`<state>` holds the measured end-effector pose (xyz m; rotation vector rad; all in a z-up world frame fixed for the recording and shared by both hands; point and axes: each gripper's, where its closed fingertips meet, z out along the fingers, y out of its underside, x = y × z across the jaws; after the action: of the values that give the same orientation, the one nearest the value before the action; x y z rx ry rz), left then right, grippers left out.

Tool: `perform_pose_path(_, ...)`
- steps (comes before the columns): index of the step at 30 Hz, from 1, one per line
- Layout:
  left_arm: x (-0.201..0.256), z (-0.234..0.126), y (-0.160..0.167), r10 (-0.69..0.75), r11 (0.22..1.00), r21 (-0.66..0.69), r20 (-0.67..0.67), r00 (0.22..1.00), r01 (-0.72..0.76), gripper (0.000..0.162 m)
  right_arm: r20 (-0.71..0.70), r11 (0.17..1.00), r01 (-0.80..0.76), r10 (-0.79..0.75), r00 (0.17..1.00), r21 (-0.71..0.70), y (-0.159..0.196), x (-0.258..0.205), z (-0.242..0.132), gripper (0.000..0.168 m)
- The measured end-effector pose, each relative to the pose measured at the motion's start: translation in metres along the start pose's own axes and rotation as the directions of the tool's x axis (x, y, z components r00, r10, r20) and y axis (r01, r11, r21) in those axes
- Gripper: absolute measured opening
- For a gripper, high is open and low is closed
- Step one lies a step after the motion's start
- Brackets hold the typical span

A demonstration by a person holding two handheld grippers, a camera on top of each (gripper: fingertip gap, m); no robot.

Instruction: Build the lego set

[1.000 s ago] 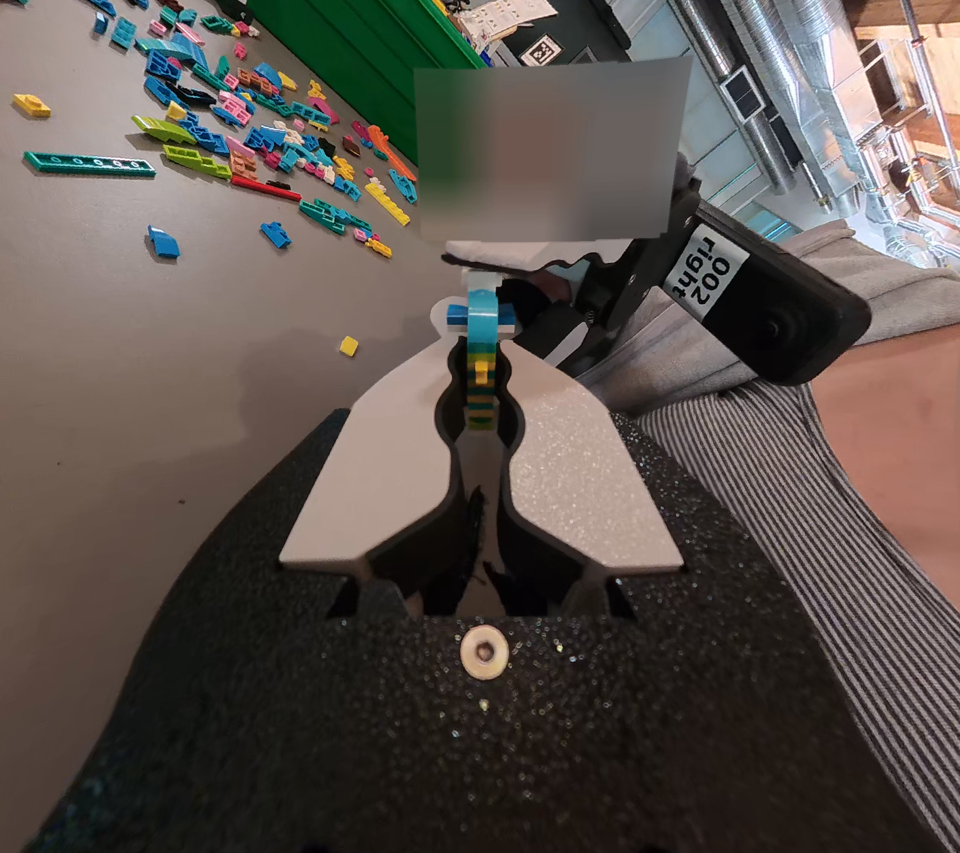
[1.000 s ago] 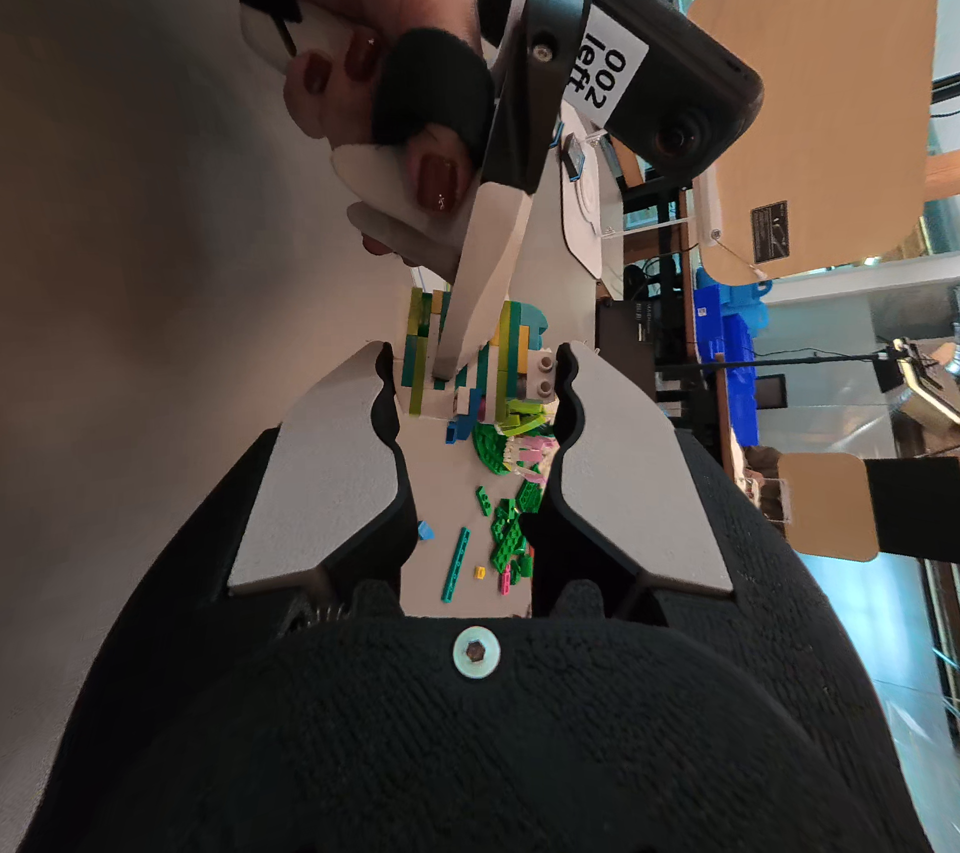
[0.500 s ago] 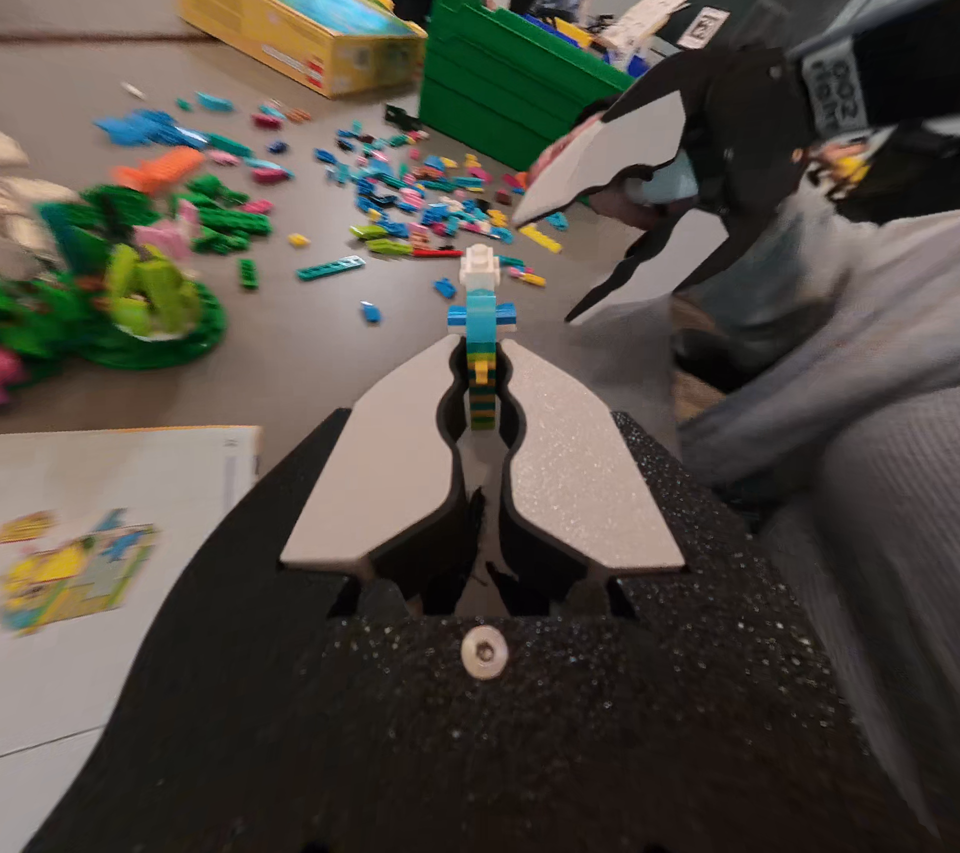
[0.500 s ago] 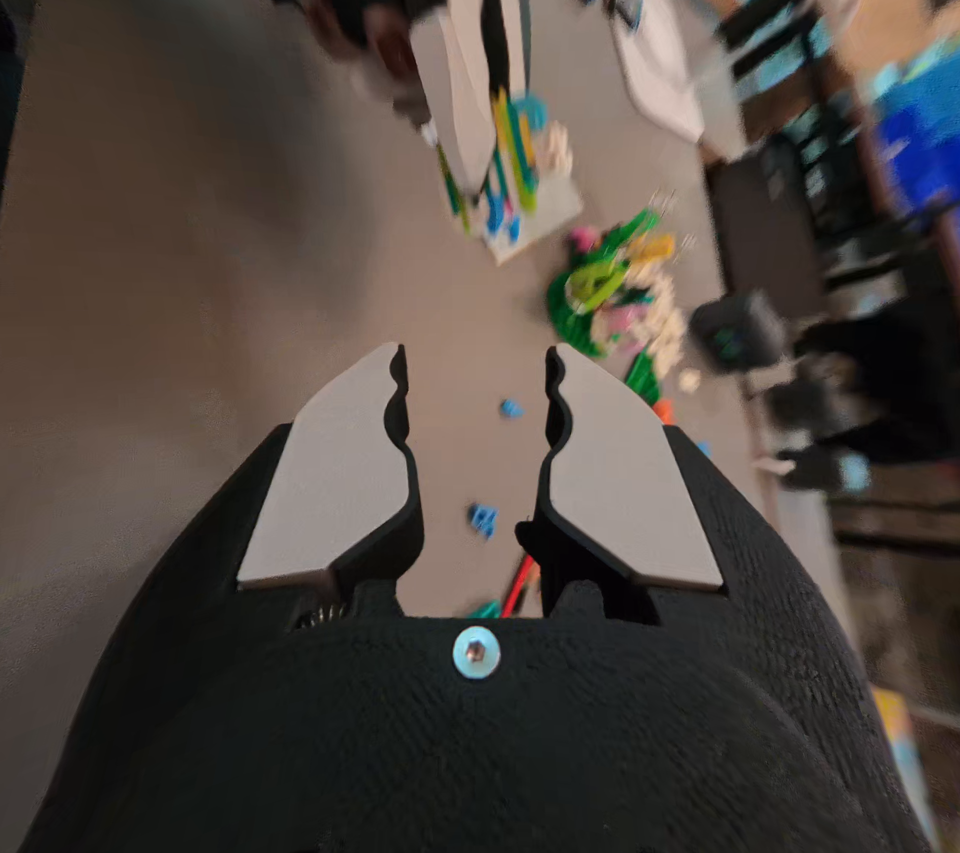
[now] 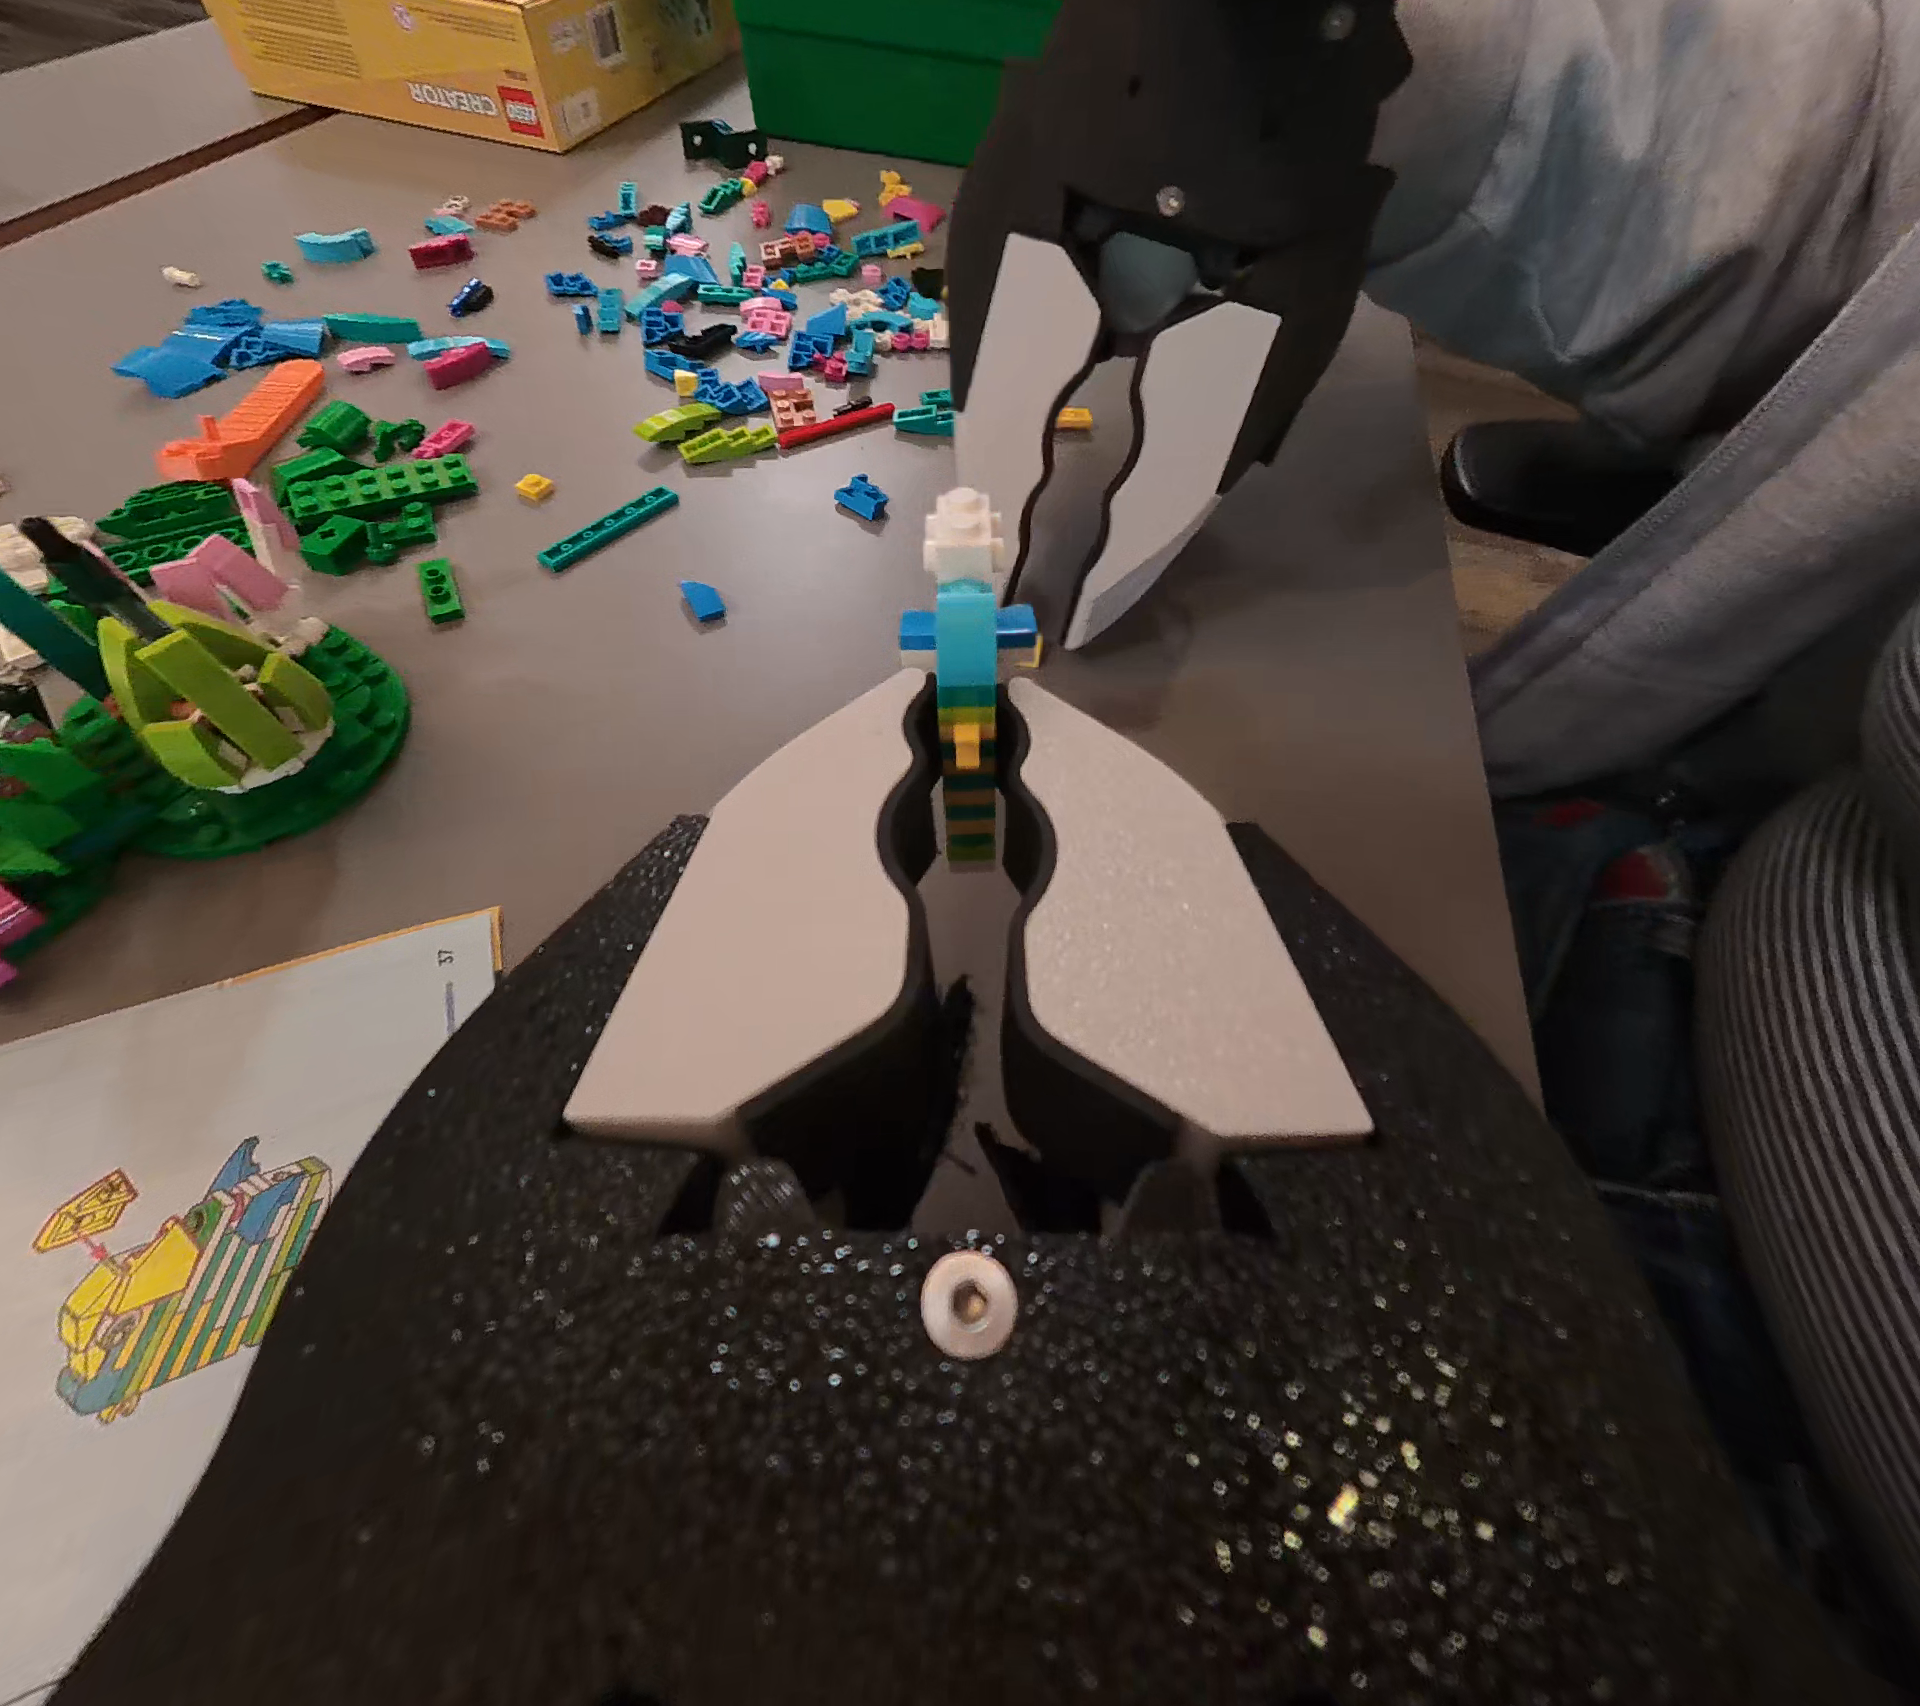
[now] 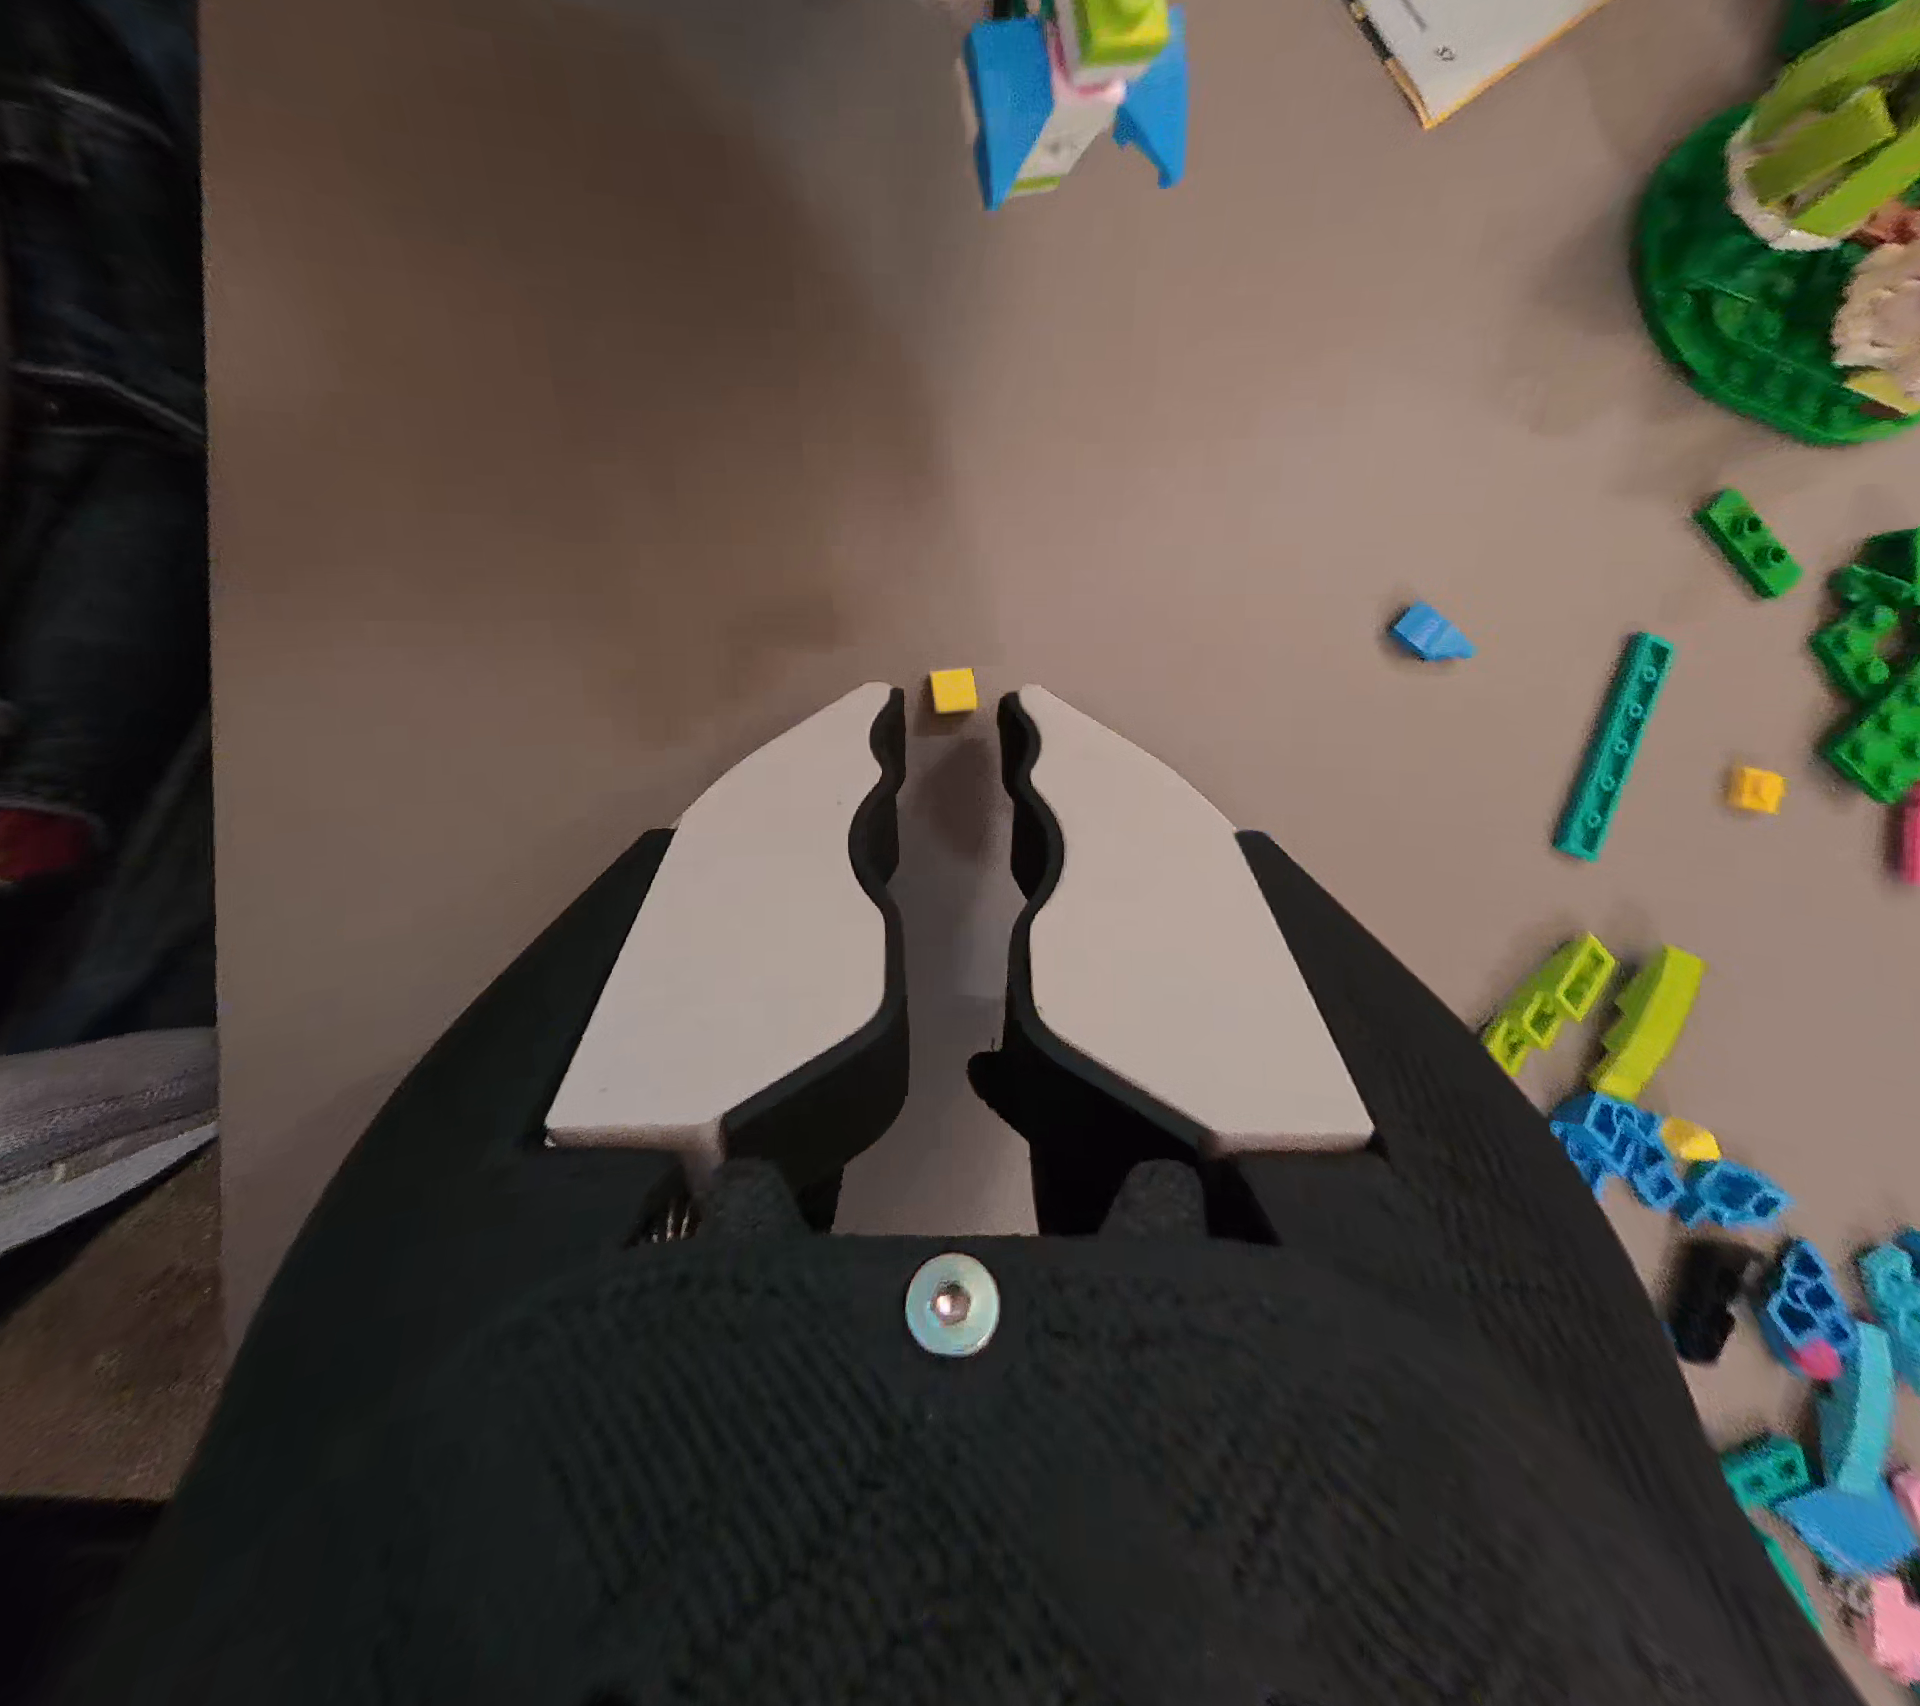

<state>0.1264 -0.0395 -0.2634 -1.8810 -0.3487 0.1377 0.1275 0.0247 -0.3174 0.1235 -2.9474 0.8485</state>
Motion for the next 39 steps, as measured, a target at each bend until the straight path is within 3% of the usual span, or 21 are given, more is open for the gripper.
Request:
perform_pose_path(13, 0.009, 0.000, 0.002, 0.010, 1.000, -0.011, -0.053, 0.999, -0.010, 0.008, 0.021, 0.992, 0.079, -0.077, 0.997, -0.099, -0.003, 0.005, -0.004, 0.006)
perform_pose_path(17, 0.011, 0.004, 0.003, 0.027, 0.999, -0.032, -0.042, 0.999, -0.028, 0.008, -0.031, 0.994, 0.091, -0.089, 0.995, 0.065, -0.047, 0.016, -0.034, 0.006)
perform_pose_path(21, 0.015, 0.008, 0.003, 0.037, 0.998, -0.049, -0.037, 0.999, -0.039, 0.008, 0.003, 0.974, 0.156, -0.158, 0.987, 0.162, -0.090, 0.007, -0.054, 0.006)
perform_pose_path(26, 0.018, 0.011, 0.003, 0.051, 0.997, -0.062, -0.033, 0.998, -0.053, 0.008, 0.033, 0.965, 0.252, -0.255, 0.966, 0.069, -0.100, 0.000, -0.047, 0.006)
perform_pose_path(39, 0.016, 0.013, 0.006, 0.091, 0.989, -0.116, 0.014, 0.996, -0.089, 0.008, 0.073, 0.944, 0.302, -0.295, 0.953, -0.133, -0.098, -0.003, -0.040, 0.006)
